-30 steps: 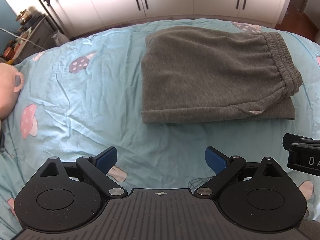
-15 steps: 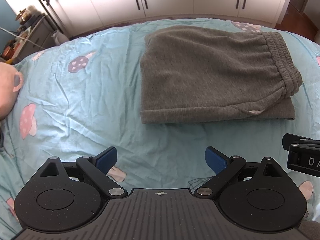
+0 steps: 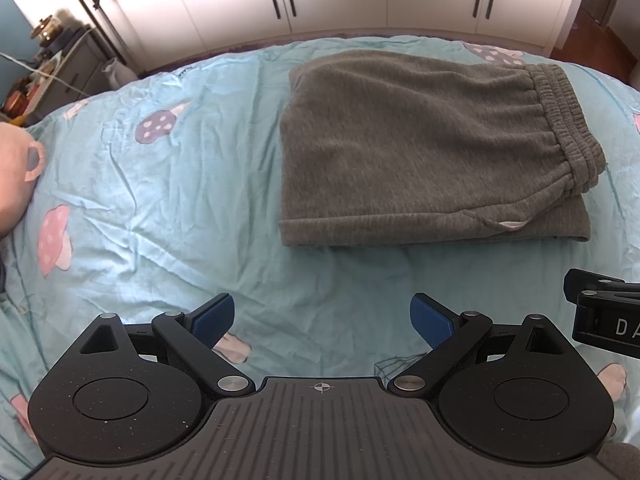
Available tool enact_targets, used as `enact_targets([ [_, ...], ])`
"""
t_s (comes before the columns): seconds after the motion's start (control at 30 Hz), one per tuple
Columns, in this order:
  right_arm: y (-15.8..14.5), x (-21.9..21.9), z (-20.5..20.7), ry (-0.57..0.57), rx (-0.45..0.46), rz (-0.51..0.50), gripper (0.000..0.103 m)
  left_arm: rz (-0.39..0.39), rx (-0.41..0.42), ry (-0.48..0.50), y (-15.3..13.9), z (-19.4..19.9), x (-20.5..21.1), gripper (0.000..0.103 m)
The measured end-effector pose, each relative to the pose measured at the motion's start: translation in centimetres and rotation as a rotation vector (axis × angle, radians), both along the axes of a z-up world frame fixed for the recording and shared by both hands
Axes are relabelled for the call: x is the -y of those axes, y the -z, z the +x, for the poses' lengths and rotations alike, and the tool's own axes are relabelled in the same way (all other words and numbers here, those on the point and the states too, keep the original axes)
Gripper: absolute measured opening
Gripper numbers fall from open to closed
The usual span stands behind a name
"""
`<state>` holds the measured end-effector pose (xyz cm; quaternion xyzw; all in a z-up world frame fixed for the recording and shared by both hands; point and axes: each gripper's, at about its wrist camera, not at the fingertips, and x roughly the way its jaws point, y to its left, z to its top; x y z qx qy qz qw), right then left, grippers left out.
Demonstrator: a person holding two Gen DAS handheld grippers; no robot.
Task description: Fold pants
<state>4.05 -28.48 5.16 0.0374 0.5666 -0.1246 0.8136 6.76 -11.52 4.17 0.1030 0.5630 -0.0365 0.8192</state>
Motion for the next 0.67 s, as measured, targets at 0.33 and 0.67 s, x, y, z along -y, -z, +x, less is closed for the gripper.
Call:
enact_targets([
  [0.33,-0.09,-0.12,-0.09,-0.001,0.003,-0.009,0.098,-0.003,0.007,0.006,-0.11,-0.19,0.1,0.098],
  [0.67,-0.44,-0.42,-0.52,-0.007,0.01,-0.016,0.098,-0.039,0.049,0.018,-0.59,-0.87,-0.12,0.098],
])
